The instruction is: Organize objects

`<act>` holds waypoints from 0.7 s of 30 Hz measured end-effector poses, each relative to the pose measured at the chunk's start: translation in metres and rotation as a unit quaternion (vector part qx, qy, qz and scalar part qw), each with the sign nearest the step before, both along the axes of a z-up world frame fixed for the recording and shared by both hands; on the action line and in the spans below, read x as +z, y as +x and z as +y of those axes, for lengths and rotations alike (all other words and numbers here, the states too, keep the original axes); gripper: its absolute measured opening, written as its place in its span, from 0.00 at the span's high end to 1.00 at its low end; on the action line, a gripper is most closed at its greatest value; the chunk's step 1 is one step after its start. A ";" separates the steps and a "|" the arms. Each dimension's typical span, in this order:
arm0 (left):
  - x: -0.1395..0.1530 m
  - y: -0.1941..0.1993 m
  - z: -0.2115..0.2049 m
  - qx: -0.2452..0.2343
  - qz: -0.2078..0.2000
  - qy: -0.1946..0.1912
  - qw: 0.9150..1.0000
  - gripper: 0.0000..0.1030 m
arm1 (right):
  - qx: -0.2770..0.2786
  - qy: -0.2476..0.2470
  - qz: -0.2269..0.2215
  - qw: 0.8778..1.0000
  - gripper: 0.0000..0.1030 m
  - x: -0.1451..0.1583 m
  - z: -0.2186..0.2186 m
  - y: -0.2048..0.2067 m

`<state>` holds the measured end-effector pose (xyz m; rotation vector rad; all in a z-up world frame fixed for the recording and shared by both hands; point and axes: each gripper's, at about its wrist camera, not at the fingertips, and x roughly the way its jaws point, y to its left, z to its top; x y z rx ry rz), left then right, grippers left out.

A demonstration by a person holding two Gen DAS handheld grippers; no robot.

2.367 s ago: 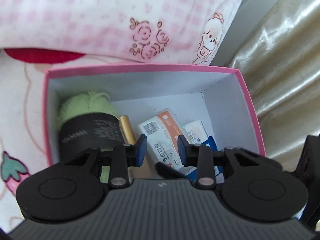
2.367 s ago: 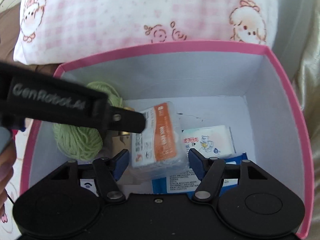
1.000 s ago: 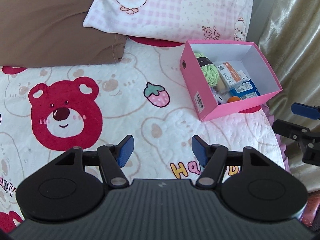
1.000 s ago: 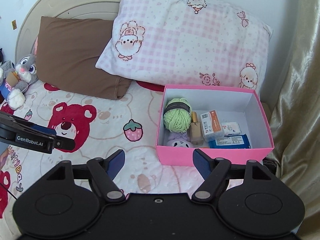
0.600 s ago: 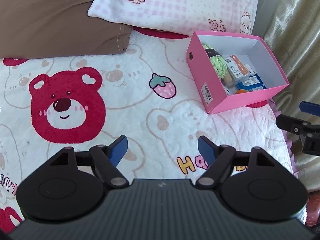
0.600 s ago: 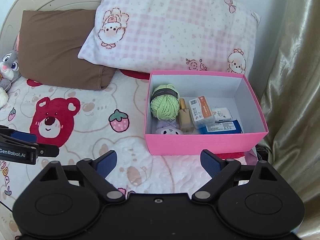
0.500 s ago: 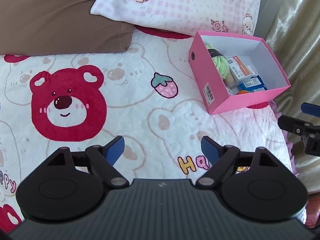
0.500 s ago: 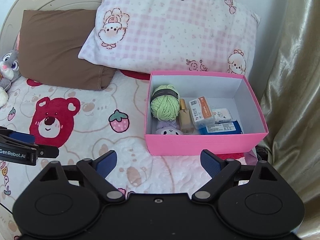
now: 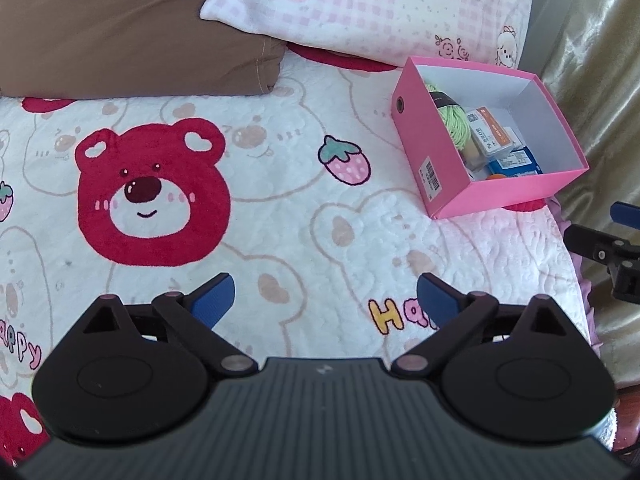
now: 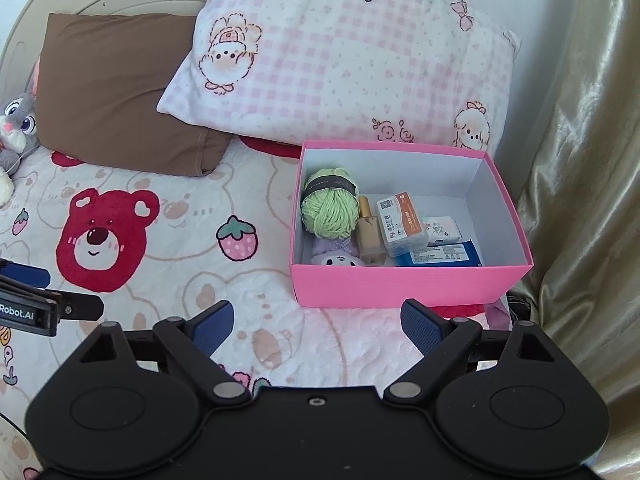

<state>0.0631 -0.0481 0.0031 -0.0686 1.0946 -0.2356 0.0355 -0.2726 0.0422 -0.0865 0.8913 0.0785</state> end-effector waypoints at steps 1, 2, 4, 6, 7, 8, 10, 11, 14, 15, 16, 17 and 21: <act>0.001 0.000 0.001 0.003 0.001 0.003 1.000 0.03 | 0.000 0.000 0.001 1.000 0.10 0.000 0.001 -0.001; 0.002 -0.001 0.002 0.006 0.002 0.006 1.000 0.03 | 0.000 -0.001 0.001 1.000 0.10 0.000 0.001 -0.001; 0.004 -0.003 0.004 0.012 -0.001 0.009 1.000 0.03 | -0.001 -0.001 0.001 1.000 0.10 0.000 0.001 -0.001; 0.005 -0.003 0.004 0.015 0.001 0.012 1.000 0.03 | -0.001 0.001 0.002 1.000 0.10 0.000 0.002 -0.002; 0.005 -0.004 0.004 0.015 0.003 0.014 1.000 0.03 | -0.001 0.001 0.003 1.000 0.10 0.000 0.002 -0.002; 0.005 -0.005 0.004 0.015 0.005 0.014 1.000 0.03 | -0.002 0.000 0.004 1.000 0.10 0.000 0.003 -0.002; 0.005 -0.006 0.003 0.017 0.008 0.017 1.000 0.03 | -0.003 -0.005 0.003 1.000 0.10 0.000 0.004 -0.002; 0.005 -0.006 0.003 0.016 0.010 0.019 1.000 0.03 | -0.003 -0.007 0.002 1.000 0.10 0.000 0.005 -0.002; 0.003 -0.007 0.000 0.005 0.023 0.026 0.999 0.03 | -0.005 -0.007 0.004 1.000 0.10 0.000 0.006 -0.002; 0.002 -0.007 0.000 0.004 0.025 0.029 0.999 0.03 | -0.006 -0.007 0.005 1.000 0.10 0.000 0.006 -0.002; 0.002 -0.008 -0.001 0.006 0.025 0.032 0.999 0.03 | -0.006 -0.008 0.007 1.000 0.10 0.000 0.007 -0.002; 0.002 -0.008 -0.001 0.007 0.022 0.034 0.999 0.03 | -0.007 -0.009 0.007 1.000 0.10 -0.001 0.007 -0.002; 0.002 -0.010 -0.001 0.004 0.017 0.046 0.999 0.03 | -0.008 -0.013 0.010 1.000 0.10 0.000 0.008 -0.001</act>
